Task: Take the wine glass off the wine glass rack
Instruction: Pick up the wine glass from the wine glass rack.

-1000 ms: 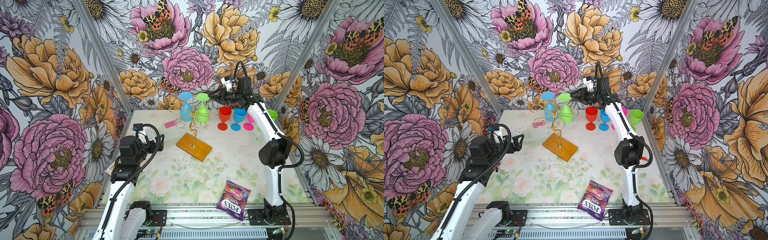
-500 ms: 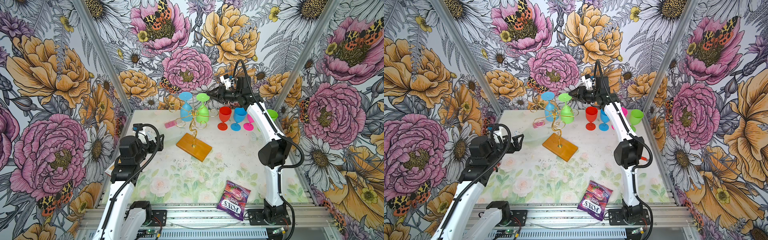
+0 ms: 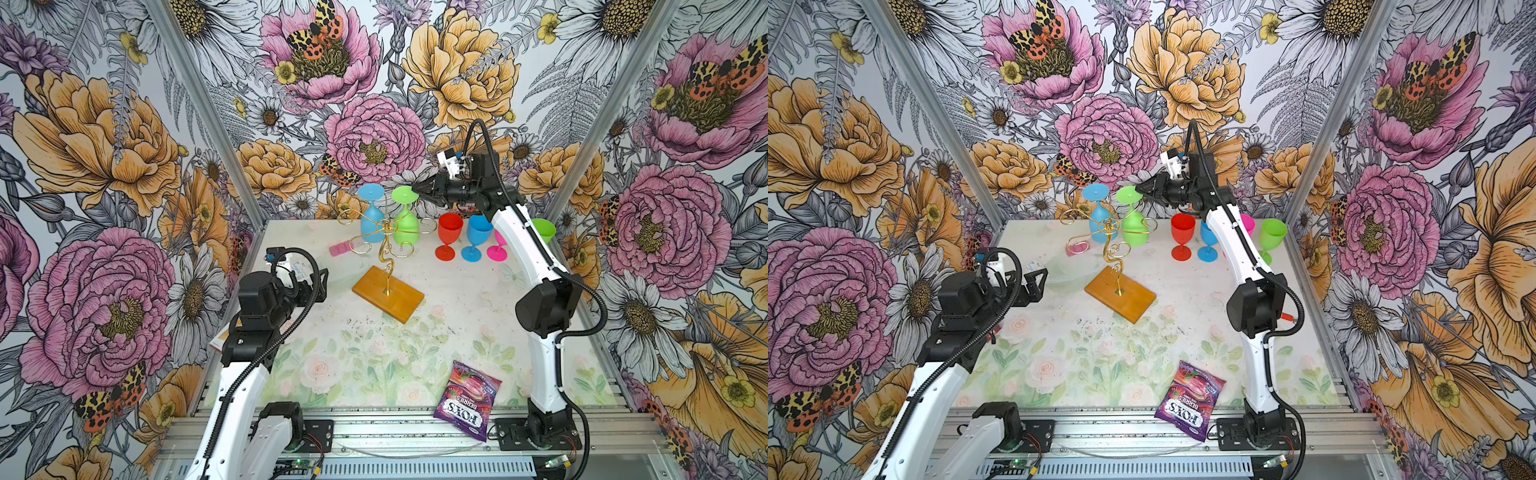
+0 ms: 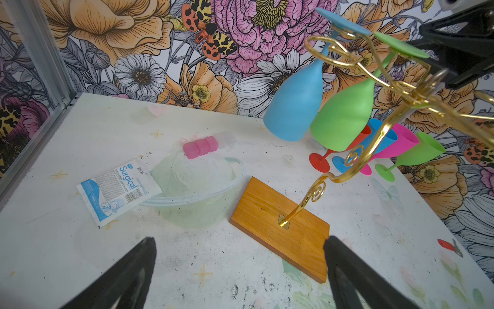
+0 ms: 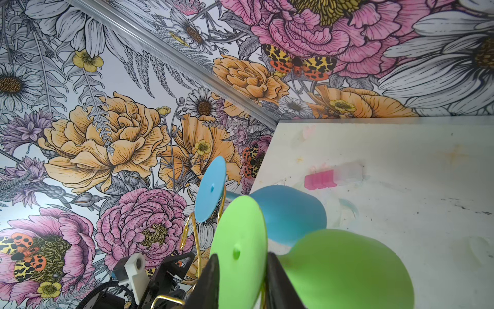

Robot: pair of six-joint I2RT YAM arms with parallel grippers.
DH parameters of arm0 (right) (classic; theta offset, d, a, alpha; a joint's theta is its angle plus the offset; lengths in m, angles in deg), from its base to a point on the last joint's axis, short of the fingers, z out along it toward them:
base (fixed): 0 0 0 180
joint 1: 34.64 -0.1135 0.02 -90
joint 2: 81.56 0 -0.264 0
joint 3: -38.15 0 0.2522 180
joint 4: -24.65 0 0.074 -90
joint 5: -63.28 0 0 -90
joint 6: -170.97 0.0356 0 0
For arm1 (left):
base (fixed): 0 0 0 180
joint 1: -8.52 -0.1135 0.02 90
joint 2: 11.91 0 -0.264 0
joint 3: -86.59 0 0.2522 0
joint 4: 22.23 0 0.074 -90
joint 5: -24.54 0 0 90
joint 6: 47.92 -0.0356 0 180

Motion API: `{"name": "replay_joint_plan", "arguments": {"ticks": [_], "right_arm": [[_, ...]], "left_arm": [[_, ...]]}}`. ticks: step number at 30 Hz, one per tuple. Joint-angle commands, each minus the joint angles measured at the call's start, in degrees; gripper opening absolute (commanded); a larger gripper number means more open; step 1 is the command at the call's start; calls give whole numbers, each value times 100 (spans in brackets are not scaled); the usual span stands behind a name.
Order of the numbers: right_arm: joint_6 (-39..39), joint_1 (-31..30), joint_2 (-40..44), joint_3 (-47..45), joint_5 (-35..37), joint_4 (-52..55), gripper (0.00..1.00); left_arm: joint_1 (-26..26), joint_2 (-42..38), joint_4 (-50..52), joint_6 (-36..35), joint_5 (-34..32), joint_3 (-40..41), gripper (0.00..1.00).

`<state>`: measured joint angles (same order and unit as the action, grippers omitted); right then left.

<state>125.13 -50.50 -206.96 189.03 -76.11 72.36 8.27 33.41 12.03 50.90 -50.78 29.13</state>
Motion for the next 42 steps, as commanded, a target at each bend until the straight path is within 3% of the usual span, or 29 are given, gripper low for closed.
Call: {"name": "replay_joint_plan", "arguments": {"ticks": [1, 7, 14, 24, 42], "right_arm": [[11, -35, -145, 216, -93, -144, 25], [28, -22, -173, 212, -95, -144, 20], [52, -2, -255, 212, -80, -144, 32], [66, -21, -327, 210, -139, -144, 34], [159, 4, -153, 228, -163, -249, 6]], "left_arm": [[-52, -67, -122, -105, 109, 90, 99], [-56, -67, -124, -106, 106, 91, 99], [-59, -83, -129, -100, 106, 99, 99], [-56, -76, -124, -110, 108, 99, 99], [-72, -41, -146, -96, 115, 81, 99]]}}
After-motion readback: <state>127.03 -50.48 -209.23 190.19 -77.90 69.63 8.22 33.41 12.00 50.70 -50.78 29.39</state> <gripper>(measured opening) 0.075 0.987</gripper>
